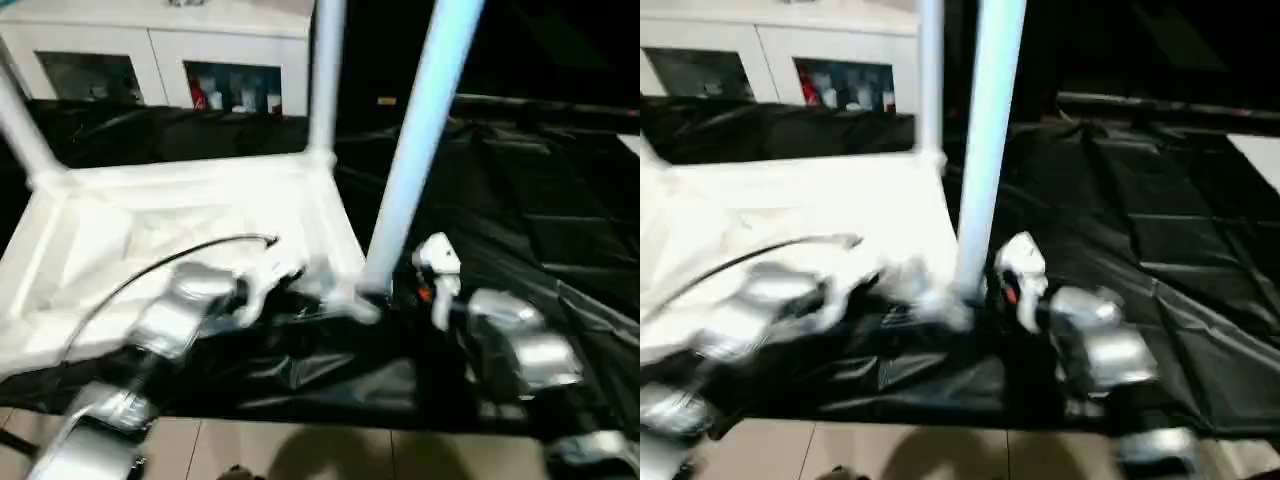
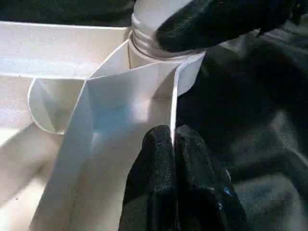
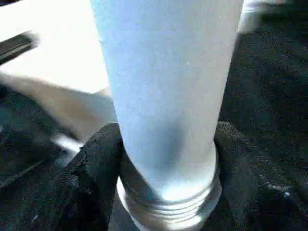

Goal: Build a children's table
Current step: Rotate leg to tighten

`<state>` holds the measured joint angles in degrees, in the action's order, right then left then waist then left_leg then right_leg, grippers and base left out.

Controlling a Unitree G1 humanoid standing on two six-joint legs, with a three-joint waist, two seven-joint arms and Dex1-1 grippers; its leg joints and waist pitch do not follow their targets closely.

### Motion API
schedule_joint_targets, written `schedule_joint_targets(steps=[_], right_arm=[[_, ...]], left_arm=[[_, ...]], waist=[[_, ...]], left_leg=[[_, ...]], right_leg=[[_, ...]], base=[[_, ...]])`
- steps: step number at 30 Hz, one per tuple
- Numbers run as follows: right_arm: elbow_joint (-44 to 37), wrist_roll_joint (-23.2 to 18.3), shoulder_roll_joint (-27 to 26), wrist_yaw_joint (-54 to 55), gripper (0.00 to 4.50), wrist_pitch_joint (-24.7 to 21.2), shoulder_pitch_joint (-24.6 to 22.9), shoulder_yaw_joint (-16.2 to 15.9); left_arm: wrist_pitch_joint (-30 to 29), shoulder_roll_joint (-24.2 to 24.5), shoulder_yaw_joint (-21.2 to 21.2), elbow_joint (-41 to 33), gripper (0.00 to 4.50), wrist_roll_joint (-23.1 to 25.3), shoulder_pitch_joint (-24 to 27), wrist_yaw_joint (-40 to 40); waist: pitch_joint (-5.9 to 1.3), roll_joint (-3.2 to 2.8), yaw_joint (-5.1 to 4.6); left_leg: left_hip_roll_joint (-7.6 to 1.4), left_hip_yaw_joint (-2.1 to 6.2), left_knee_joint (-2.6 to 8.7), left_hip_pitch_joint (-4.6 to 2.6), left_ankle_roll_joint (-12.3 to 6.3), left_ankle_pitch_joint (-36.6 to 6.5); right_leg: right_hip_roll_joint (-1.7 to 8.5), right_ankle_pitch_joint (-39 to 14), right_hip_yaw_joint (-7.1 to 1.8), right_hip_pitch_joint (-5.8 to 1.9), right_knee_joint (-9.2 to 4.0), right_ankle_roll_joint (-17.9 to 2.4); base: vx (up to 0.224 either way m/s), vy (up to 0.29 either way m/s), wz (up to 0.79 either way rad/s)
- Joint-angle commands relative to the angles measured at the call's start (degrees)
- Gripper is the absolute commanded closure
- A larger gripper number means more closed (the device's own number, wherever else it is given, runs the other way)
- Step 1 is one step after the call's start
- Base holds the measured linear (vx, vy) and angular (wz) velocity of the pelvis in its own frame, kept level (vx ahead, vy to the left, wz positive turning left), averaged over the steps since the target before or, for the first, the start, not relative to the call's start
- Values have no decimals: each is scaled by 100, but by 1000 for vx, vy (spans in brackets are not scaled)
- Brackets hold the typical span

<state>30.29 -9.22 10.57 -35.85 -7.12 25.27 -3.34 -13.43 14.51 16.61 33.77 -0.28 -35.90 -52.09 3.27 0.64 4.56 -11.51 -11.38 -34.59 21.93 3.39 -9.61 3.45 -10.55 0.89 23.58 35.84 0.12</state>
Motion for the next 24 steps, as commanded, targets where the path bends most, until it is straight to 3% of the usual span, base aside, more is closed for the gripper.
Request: schedule_joint_targets(steps=[1,2,3,4,5,7,9,10,11,15,16,18,20,22,23,24], right_arm=[[375,181,-555,502,188,-51,78,-350],[507,218,-732,719,188,-26,162,-378],[519,221,-748,738,188,-24,169,-380],[605,274,-885,805,188,29,245,-439],[682,267,-1028,759,153,124,341,-472],[696,212,-1075,648,116,151,406,-453],[690,180,-1031,416,109,209,489,-377],[642,203,-909,201,82,254,518,-388],[642,203,-909,201,72,254,518,-388],[277,24,-259,-933,72,202,433,-576],[185,-11,-79,-1228,72,194,397,-616],[61,-49,176,-1632,72,154,343,-655],[-69,-108,495,-2123,72,50,290,-690],[-173,-128,744,-2549,72,-19,255,-742],[-195,-125,795,-2648,72,-28,248,-751],[-264,-126,973,-2976,72,-71,230,-798]], left_arm=[[19,-403,-322,446,450,-1,-368,1244],[74,-528,-336,571,450,18,-465,1440],[79,-539,-337,583,450,19,-474,1457],[112,-636,-328,650,450,33,-539,1535],[171,-719,-295,686,450,38,-591,1504],[191,-734,-257,660,450,32,-594,1377],[272,-680,-198,623,450,71,-556,1043],[369,-572,-132,576,450,108,-495,732],[369,-572,-132,576,450,108,-495,732],[426,-129,109,104,450,-118,-206,-397],[436,4,172,-66,450,-185,-107,-703],[456,194,236,-304,450,-254,36,-1091],[415,431,302,-579,450,-359,198,-1566],[401,573,314,-740,450,-431,285,-1841],[400,602,312,-765,450,-446,299,-1901],[371,731,334,-849,450,-477,334,-2117]], waist=[[-369,40,-48],[-384,53,-51],[-383,13,-55],[-389,22,-56],[-404,-12,-53],[-401,-7,-65],[-416,-24,-77],[-416,4,-81],[-419,-6,-84],[-413,-11,-103],[-415,-38,-103],[-419,-23,-121],[-422,-66,-111],[-405,-100,-72],[-388,-101,-66],[-379,-53,-52]], left_leg=[[-107,94,419,-147,148,-1584],[-96,108,421,-140,148,-1565],[-104,102,421,-136,130,-1515],[-100,106,420,-126,107,-1494],[-99,109,417,-113,84,-1416],[-94,107,421,-94,37,-1385],[-105,103,415,-103,-33,-1360],[-102,101,413,-98,-71,-1338],[-103,102,415,-90,-83,-1323],[-116,102,411,-72,-178,-1304],[-125,108,413,-72,-182,-1292],[-135,102,409,-78,-209,-1284],[-160,97,411,-96,-245,-1270],[-189,69,414,-144,-237,-1333],[-187,57,415,-146,-234,-1376],[-184,64,431,-133,-208,-1429]], right_leg=[[353,-2019,-169,-160,-555,-886],[359,-2019,-154,-198,-547,-900],[359,-1872,-167,-191,-551,-914],[354,-1794,-161,-209,-540,-923],[358,-1616,-161,-224,-518,-961],[351,-1483,-156,-237,-513,-990],[349,-1289,-155,-245,-502,-1060],[347,-1251,-151,-254,-502,-1077],[354,-1231,-151,-265,-490,-1092],[352,-1116,-149,-287,-478,-1162],[365,-1083,-147,-297,-469,-1203],[358,-999,-144,-295,-470,-1254],[340,-807,-137,-296,-446,-1372],[320,-746,-128,-243,-454,-1471],[321,-761,-137,-224,-463,-1482],[321,-884,-128,-250,-458,-1449]], base=[[0,0,0],[0,0,0],[0,0,0],[0,0,0],[0,0,0],[0,0,0],[0,0,0],[0,0,0],[0,0,0],[0,0,0],[0,0,0],[0,0,0],[0,0,0],[0,0,0],[0,0,0],[0,0,0]])
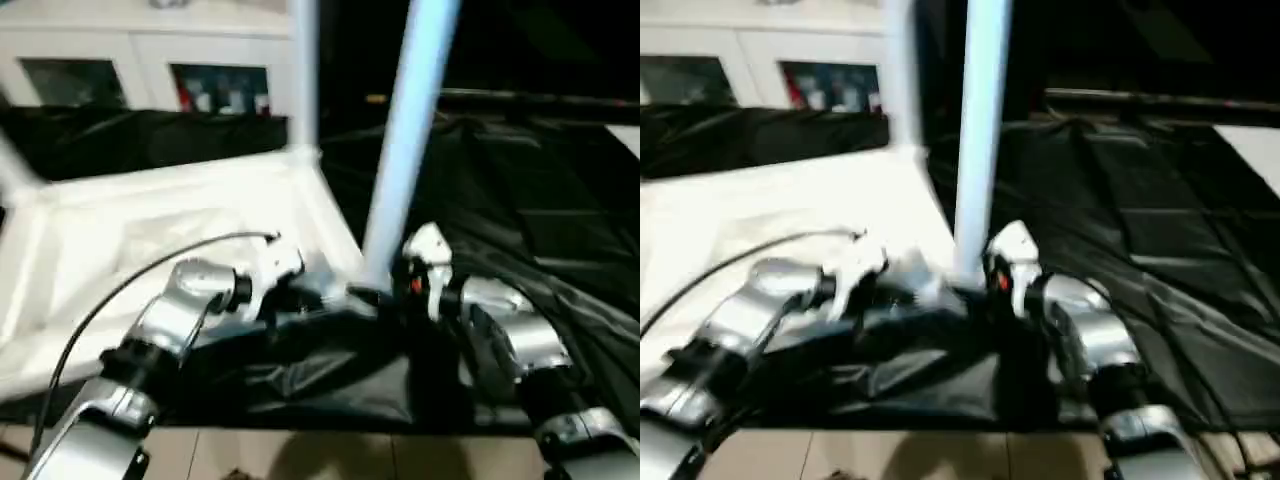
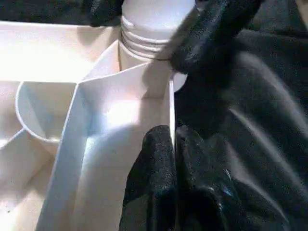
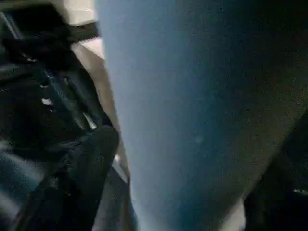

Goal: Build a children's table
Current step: Rotate leg to tighten

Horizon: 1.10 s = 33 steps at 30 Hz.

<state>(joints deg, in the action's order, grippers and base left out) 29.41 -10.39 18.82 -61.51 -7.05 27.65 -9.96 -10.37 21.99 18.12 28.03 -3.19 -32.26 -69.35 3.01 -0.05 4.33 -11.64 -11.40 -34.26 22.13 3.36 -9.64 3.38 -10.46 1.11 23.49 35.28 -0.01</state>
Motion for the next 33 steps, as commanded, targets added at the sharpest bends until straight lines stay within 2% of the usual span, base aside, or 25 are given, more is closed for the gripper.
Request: schedule_joint_targets(steps=[1,4,7,8,9,10,11,19,20,23,24,25,27,30,32,33], right_arm=[[-178,-10,156,-426,72,-80,-10,-139],[-169,12,366,-761,72,-70,-2,-245],[-158,44,437,-865,72,-47,5,-311],[-123,60,419,-857,87,-16,18,-317],[-118,45,377,-831,87,-40,31,-300],[-122,34,331,-799,87,-66,41,-284],[-123,33,327,-796,108,-68,41,-284],[-146,9,132,-516,167,-127,-83,-248],[-97,-18,33,-300,172,-186,-99,-162],[113,62,-213,359,177,-172,-108,4],[170,92,-272,524,178,-147,-99,33],[527,272,-667,1593,178,-5,-42,223],[619,301,-805,1917,178,7,-24,285],[896,380,-1306,2866,180,49,73,421],[1013,395,-1612,3280,180,69,140,465],[1074,396,-1819,3477,180,81,193,466]], left_arm=[[63,-10,184,-279,450,-187,-29,-401],[24,179,194,-372,450,-205,21,-657],[10,242,179,-428,450,-224,50,-721],[20,261,173,-421,450,-204,43,-714],[24,272,160,-427,450,-197,46,-713],[22,283,143,-439,450,-189,53,-708],[21,283,141,-440,450,-189,54,-707],[25,209,74,-380,450,-137,76,-479],[14,162,45,-324,450,-91,50,-311],[-24,-42,-53,-16,450,104,-87,356],[-37,-99,-74,62,450,135,-123,501],[-101,-461,-191,542,450,322,-341,1402],[-89,-577,-218,671,450,370,-404,1666],[-135,-1049,-371,1072,450,394,-628,2517],[-96,-1273,-424,1248,450,411,-740,2890],[-47,-1392,-415,1330,450,446,-794,3046]], waist=[[-355,-1,-6],[-337,2,39],[-343,9,45],[-345,6,41],[-340,68,33],[-340,44,43],[-336,38,40],[-321,48,19],[-318,61,10],[-315,48,-15],[-308,69,-38],[-310,41,-41],[-308,74,-61],[-305,58,-104],[-309,72,-118],[-325,44,-119]], left_leg=[[-172,71,404,-157,-184,-1445],[-175,66,412,-177,-118,-1521],[-172,76,416,-160,-92,-1476],[-169,71,413,-163,-89,-1449],[-164,68,416,-151,-105,-1431],[-163,75,415,-152,-107,-1418],[-165,75,417,-151,-107,-1423],[-166,81,431,-157,-64,-1521],[-166,77,431,-152,-64,-1526],[-163,88,445,-162,4,-1596],[-153,91,450,-160,37,-1614],[-151,81,435,-188,112,-1646],[-135,114,461,-177,202,-1730],[-130,107,461,-173,162,-1746],[-123,103,465,-163,125,-1706],[-124,106,463,-168,116,-1673]], right_leg=[[344,-1026,-152,-243,-404,-1389],[352,-1241,-166,-211,-431,-1329],[363,-1236,-163,-226,-423,-1306],[355,-1198,-164,-219,-422,-1304],[352,-1184,-162,-224,-424,-1296],[364,-1248,-165,-224,-418,-1278],[367,-1286,-166,-218,-426,-1269],[369,-1523,-171,-202,-454,-1189],[368,-1539,-174,-197,-456,-1181],[370,-1672,-176,-179,-465,-1138],[365,-1731,-174,-180,-479,-1118],[375,-1798,-182,-137,-493,-1119],[383,-2050,-165,-175,-507,-1033],[378,-1956,-183,-157,-525,-992],[374,-1880,-185,-166,-532,-978],[374,-1794,-183,-175,-527,-986]], base=[[0,0,0],[0,0,0],[0,0,0],[0,0,0],[0,0,0],[0,0,0],[0,0,0],[0,0,0],[0,0,0],[0,0,0],[0,0,0],[0,0,0],[0,0,0],[0,0,0],[0,0,0],[0,0,0]])
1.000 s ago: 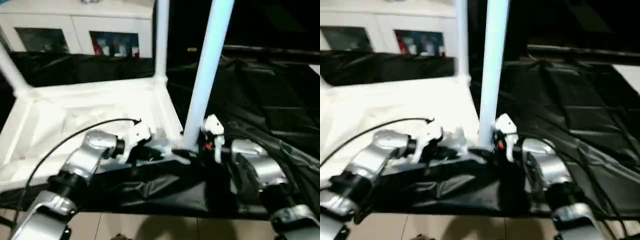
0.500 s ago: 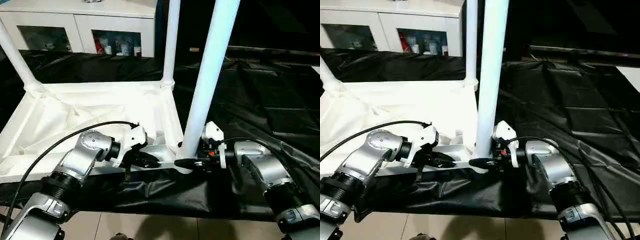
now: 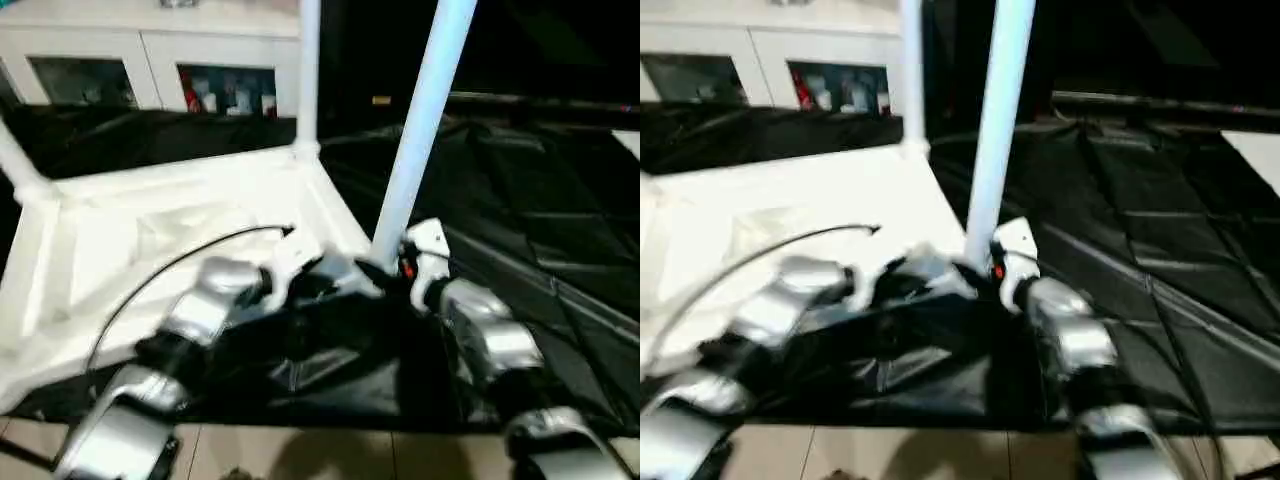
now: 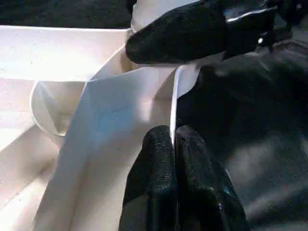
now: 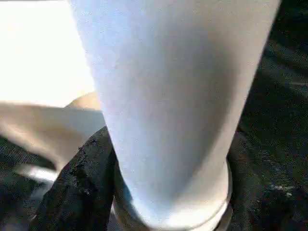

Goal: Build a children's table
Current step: Rotate leg to tighten

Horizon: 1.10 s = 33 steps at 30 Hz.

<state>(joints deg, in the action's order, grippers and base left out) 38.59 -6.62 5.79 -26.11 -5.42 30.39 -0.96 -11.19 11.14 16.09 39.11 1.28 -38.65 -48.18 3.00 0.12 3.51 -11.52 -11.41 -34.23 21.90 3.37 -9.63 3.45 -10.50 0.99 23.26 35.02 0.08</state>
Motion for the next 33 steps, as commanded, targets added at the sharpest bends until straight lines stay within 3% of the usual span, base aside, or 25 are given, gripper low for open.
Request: schedule_joint_targets(steps=[1,4,7,14,16,18,19,20,24,26,30,33], right_arm=[[233,39,-816,69,180,-24,14,-472],[267,101,-977,1,180,124,86,-540],[190,-26,-900,-398,111,173,86,-542],[-132,-132,-225,-1673,88,44,60,-653],[-419,-253,213,-2423,88,-74,-7,-757],[-486,-274,322,-2598,88,-101,-22,-778],[-562,-305,446,-2815,88,-136,-43,-804],[-634,-324,573,-3067,88,-174,-64,-822],[-914,-320,1187,-4074,88,-290,-171,-1027],[-948,-269,1323,-4270,88,-277,-190,-1103],[-1007,-184,1516,-4553,88,-284,-211,-1215],[-1084,-192,1577,-4673,120,-320,-233,-1279]], left_arm=[[122,-475,-181,326,450,59,-210,1041],[203,-588,-176,401,450,87,-232,1007],[168,-517,-126,309,450,48,-153,757],[251,-86,-75,109,450,-49,-16,-242],[312,217,35,-146,450,-162,81,-990],[302,284,40,-232,450,-214,112,-1144],[342,363,53,-340,450,-288,155,-1357],[348,453,82,-463,450,-355,204,-1603],[367,863,253,-923,450,-476,398,-2391],[364,929,257,-1001,450,-492,432,-2515],[400,1058,264,-1135,450,-512,518,-2762],[361,1127,280,-1262,450,-547,583,-2851]], waist=[[-324,24,-53],[-320,14,-54],[-317,2,-51],[-338,27,-70],[-352,44,-59],[-367,24,-68],[-381,23,-74],[-396,32,-60],[-395,1,11],[-371,-9,48],[-346,6,90],[-363,13,102]], left_leg=[[-127,104,459,-130,102,-1655],[-128,109,465,-136,63,-1747],[-139,114,477,-138,32,-1808],[-141,116,467,-109,-66,-1716],[-150,110,450,-80,-200,-1489],[-158,102,445,-78,-229,-1355],[-157,84,420,-93,-254,-1239],[-162,86,413,-75,-306,-1099],[-194,47,384,-90,-444,-966],[-206,35,393,-121,-408,-1122],[-211,60,435,-143,-144,-1466],[-204,62,430,-134,-122,-1368]], right_leg=[[365,-1722,-174,-151,-502,-1005],[368,-1763,-166,-163,-516,-988],[371,-1850,-167,-159,-524,-971],[382,-1706,-164,-207,-506,-1043],[382,-1408,-165,-244,-474,-1125],[385,-1198,-168,-245,-449,-1185],[371,-941,-166,-235,-426,-1288],[369,-684,-153,-276,-390,-1387],[341,-347,-136,-251,-341,-1529],[351,-569,-139,-208,-372,-1532],[369,-1301,-150,-195,-424,-1343],[365,-1166,-157,-200,-405,-1309]], base=[[0,0,0],[0,0,0],[0,0,0],[0,0,0],[0,0,0],[0,0,0],[0,0,0],[0,0,0],[0,0,0],[0,0,0],[0,0,0],[0,0,0]])
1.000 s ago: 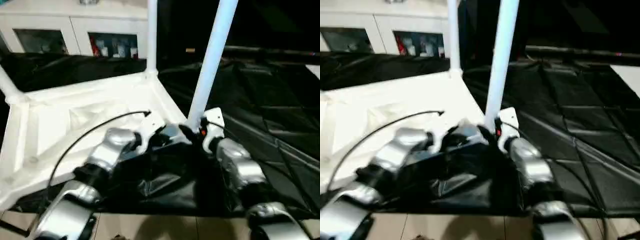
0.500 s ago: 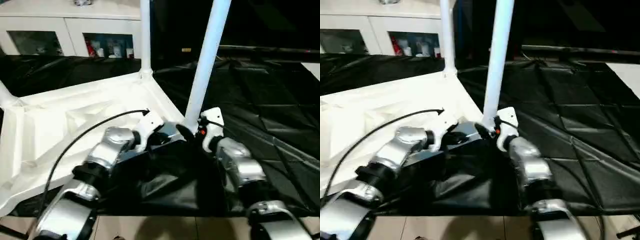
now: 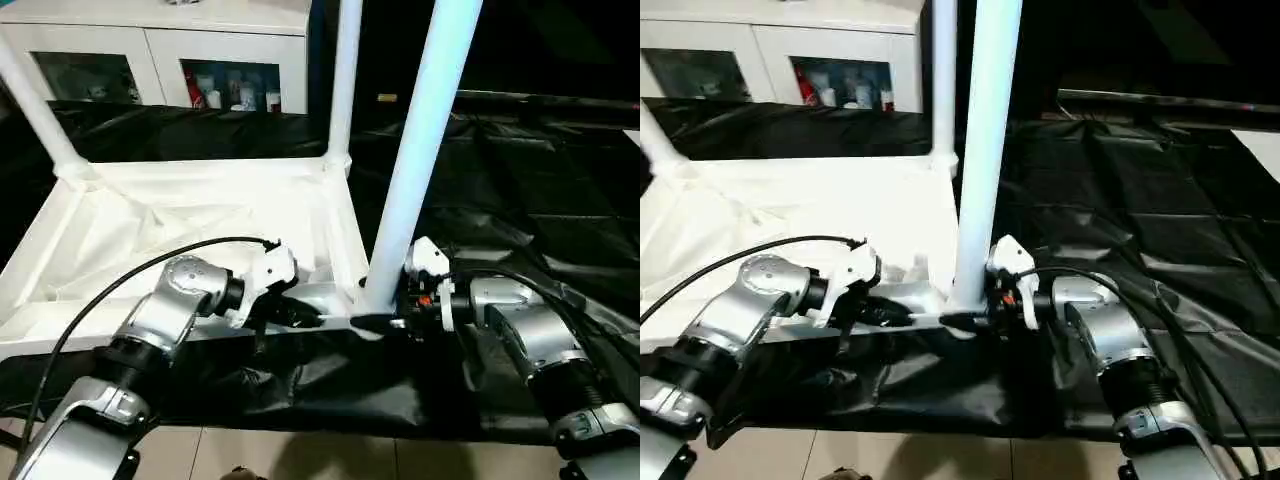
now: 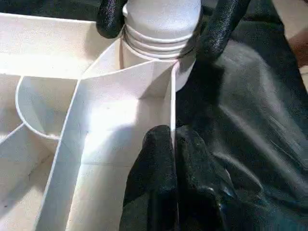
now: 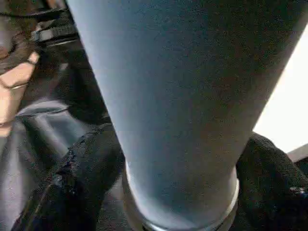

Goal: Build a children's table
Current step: Rotate leg to tighten

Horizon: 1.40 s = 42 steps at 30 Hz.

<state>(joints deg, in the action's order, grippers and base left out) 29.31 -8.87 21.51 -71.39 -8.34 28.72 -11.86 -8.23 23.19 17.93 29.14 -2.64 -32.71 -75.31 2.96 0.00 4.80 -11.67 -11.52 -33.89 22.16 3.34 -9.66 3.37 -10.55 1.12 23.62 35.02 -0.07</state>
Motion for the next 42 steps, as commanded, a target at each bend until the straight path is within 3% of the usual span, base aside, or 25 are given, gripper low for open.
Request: schedule_joint_targets(steps=[1,4,6,10,12,13,16,17,19,20,22,23,24,26,29,31,35,40,42], right_arm=[[-175,28,5,-159,123,-40,-71,-205],[-197,3,-70,-117,163,-53,-73,-193],[-195,-9,-116,-67,163,-64,-80,-188],[-37,77,-329,403,179,-40,-156,-112],[224,329,-519,1105,180,105,-173,-64],[419,474,-671,1622,181,202,-163,-17],[756,600,-1060,2669,183,257,-128,182],[949,550,-1399,3386,183,133,-62,393],[1076,531,-1680,3833,183,70,-8,481],[1128,522,-1858,4012,183,53,22,491],[1213,592,-2204,4116,183,156,90,368],[1246,623,-2279,4122,183,209,113,323],[1304,575,-2443,3934,148,310,216,252],[1315,537,-2469,3863,114,321,266,259],[1304,413,-2421,3604,96,272,341,317],[1260,506,-2149,3373,66,380,371,288],[1122,415,-1621,2502,57,395,353,243],[637,155,-792,1108,57,192,210,135],[601,132,-708,970,57,150,207,148]], left_arm=[[63,-68,100,-285,450,-161,0,-139],[103,-60,84,-286,450,-128,17,-106],[113,-71,61,-274,450,-110,20,-37],[63,-183,4,-167,450,9,0,315],[-50,-338,-74,23,450,137,-90,782],[-121,-479,-153,196,450,190,-185,1137],[-216,-785,-299,570,450,288,-393,1861],[-249,-1024,-405,843,450,324,-547,2400],[-266,-1247,-529,1037,450,281,-668,2824],[-263,-1387,-590,1131,450,265,-737,3077],[-237,-1659,-653,1235,450,259,-815,3341],[-233,-1720,-660,1257,450,265,-826,3356],[-193,-1842,-612,1273,450,255,-843,3255],[-174,-1855,-575,1268,450,263,-845,3188],[-111,-1816,-525,1264,450,285,-835,3045],[-17,-1647,-469,1234,450,311,-787,2753],[169,-1311,-328,1050,450,337,-638,2058],[180,-826,-153,593,450,153,-393,955],[169,-771,-131,538,450,131,-366,827]], waist=[[-369,25,-20],[-376,30,-5],[-376,55,-9],[-362,51,-10],[-354,62,-26],[-319,74,-68],[-273,74,-161],[-269,94,-195],[-288,88,-217],[-296,6,-210],[-305,78,-231],[-306,77,-227],[-305,23,-226],[-313,44,-245],[-314,34,-256],[-310,39,-262],[-341,46,-254],[-383,53,-197],[-387,32,-171]], left_leg=[[-188,71,387,-156,-136,-1280],[-172,61,369,-144,-199,-1132],[-171,61,371,-138,-210,-1120],[-174,68,381,-150,-154,-1219],[-171,74,392,-154,-107,-1280],[-160,84,416,-169,30,-1501],[-128,118,446,-211,197,-1976],[-116,141,446,-238,224,-2156],[-119,166,453,-233,231,-2148],[-119,171,456,-243,245,-2145],[-102,159,455,-225,184,-2124],[-105,160,456,-227,157,-2121],[-96,165,456,-216,105,-2106],[-98,167,467,-186,47,-2064],[-102,164,471,-182,-3,-2076],[-107,159,470,-191,-17,-2120],[-113,151,453,-156,-105,-1900],[-126,100,395,-121,-389,-1191],[-141,77,377,-117,-469,-1011]], right_leg=[[371,-1005,-168,-244,-386,-1325],[362,-784,-166,-251,-368,-1364],[360,-787,-160,-256,-367,-1362],[376,-1086,-169,-234,-396,-1284],[379,-1226,-169,-225,-409,-1252],[390,-1673,-173,-200,-460,-1145],[394,-2546,-168,-157,-552,-928],[406,-2945,-159,-152,-595,-791],[416,-3066,-164,-149,-614,-694],[414,-2985,-171,-144,-609,-705],[389,-2739,-177,-153,-608,-733],[393,-2707,-182,-151,-607,-742],[399,-2641,-188,-162,-604,-766],[388,-2456,-184,-184,-592,-809],[392,-2367,-184,-190,-580,-883],[389,-2360,-185,-177,-585,-904],[396,-1989,-194,-226,-548,-988],[369,-797,-177,-318,-421,-1359],[359,-470,-168,-312,-386,-1482]], base=[[0,0,0],[0,0,0],[0,0,0],[0,0,0],[0,0,0],[0,0,0],[0,0,0],[0,0,0],[0,0,0],[0,0,0],[0,0,0],[0,0,0],[0,0,0],[0,0,0],[0,0,0],[0,0,0],[0,0,0],[0,0,0],[0,0,0]])
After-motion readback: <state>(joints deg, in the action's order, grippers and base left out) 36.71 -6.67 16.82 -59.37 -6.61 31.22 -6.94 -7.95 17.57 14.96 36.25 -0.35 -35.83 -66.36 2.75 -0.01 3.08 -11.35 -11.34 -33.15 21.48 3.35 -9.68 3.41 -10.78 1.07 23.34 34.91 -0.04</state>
